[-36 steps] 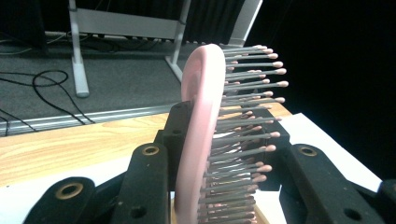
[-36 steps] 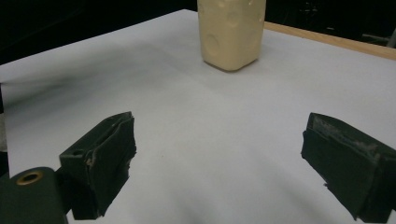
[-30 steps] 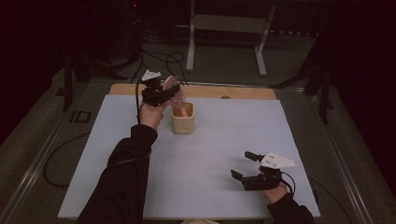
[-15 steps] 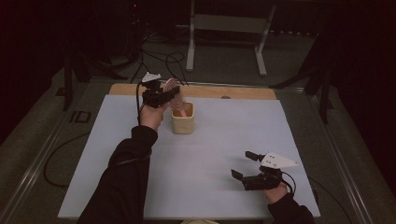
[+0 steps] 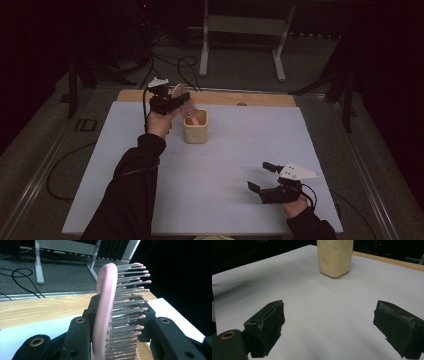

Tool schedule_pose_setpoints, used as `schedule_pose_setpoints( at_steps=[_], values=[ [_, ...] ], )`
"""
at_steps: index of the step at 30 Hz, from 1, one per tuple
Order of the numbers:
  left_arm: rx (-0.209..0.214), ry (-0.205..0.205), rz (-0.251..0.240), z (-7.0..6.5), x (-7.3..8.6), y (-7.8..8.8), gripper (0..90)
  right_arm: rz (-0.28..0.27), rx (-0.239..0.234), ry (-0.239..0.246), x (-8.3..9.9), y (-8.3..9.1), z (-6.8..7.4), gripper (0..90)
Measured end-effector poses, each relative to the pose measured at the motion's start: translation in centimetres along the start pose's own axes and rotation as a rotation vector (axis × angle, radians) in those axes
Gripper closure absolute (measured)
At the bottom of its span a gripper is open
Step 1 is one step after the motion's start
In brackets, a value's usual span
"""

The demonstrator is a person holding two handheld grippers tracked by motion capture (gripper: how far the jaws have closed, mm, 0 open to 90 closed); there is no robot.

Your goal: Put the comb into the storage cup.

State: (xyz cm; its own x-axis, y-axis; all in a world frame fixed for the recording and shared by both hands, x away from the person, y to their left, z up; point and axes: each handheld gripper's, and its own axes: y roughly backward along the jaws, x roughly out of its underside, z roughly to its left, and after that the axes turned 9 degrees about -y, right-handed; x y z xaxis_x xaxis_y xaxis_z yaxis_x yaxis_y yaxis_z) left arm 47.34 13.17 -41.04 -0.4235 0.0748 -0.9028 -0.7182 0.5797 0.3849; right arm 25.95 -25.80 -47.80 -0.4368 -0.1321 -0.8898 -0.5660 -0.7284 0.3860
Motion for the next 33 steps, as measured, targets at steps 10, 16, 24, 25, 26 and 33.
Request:
schedule_pose_setpoints(
  at_steps=[10, 16, 24, 25, 26, 33],
  values=[
    [-0.016, -0.007, 0.017, 0.1, 0.0, 0.2, 64.0, -0.003, -0.001, -0.002, 0.0, 0.0, 0.1, 9.5],
    [-0.023, 0.007, 0.033, 0.3, -0.1, 0.4, 59.0, -0.005, 0.0, 0.001, -0.1, 0.1, 0.0, 9.5],
    [-0.048, 0.026, 0.064, 0.4, -0.3, 0.8, 43.5, -0.006, -0.001, 0.0, -0.1, 0.1, 0.0, 9.5],
    [-0.043, 0.028, 0.068, 0.4, -0.3, 0.8, 42.6, -0.005, -0.001, 0.001, -0.1, 0.1, 0.0, 9.5],
    [-0.053, 0.02, 0.074, 0.4, -0.4, 0.9, 40.4, -0.005, -0.001, 0.001, -0.1, 0.1, 0.0, 9.5],
    [-0.097, -0.026, 0.114, -0.2, -0.8, 1.1, 25.0, -0.007, 0.0, -0.001, -0.1, 0.1, 0.0, 9.5]
  ],
)
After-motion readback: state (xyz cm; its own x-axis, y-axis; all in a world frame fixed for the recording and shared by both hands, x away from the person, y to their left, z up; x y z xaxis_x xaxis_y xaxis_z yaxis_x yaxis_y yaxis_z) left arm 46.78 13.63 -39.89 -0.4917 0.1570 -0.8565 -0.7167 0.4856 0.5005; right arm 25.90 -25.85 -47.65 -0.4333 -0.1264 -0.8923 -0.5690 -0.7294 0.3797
